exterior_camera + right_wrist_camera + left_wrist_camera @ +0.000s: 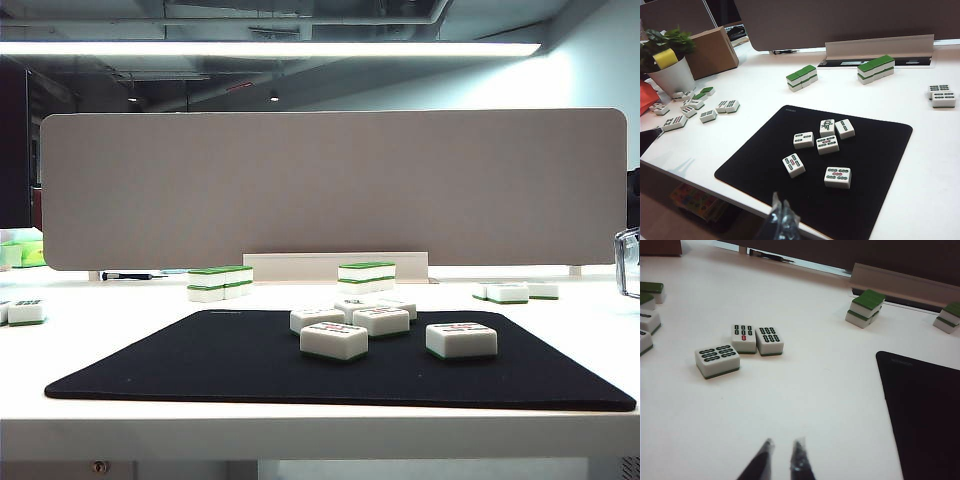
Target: Align six mahjong tiles in a row on the table.
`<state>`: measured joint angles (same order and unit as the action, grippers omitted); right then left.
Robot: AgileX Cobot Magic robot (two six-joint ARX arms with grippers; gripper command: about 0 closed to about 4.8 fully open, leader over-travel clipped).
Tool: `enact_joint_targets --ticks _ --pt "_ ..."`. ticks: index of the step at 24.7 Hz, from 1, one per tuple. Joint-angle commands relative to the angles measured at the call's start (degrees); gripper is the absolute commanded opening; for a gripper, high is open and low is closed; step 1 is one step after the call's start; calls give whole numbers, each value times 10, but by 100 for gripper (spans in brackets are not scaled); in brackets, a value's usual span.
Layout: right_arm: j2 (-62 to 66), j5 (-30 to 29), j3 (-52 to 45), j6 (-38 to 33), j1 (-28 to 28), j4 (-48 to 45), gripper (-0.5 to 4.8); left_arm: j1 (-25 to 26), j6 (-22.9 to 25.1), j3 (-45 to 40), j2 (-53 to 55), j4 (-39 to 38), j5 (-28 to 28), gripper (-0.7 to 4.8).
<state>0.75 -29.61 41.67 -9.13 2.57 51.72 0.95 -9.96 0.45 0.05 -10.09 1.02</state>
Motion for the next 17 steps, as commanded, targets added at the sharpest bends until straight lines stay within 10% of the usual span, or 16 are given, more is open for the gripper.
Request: enact_joint_targets --ticks 1,17 --pt "-8 1 1 2 0 -9 -1 1 -45 0 0 1 46 52" --pt "-8 1 1 2 0 -4 -1 1 -87 89 0 -19 146 15"
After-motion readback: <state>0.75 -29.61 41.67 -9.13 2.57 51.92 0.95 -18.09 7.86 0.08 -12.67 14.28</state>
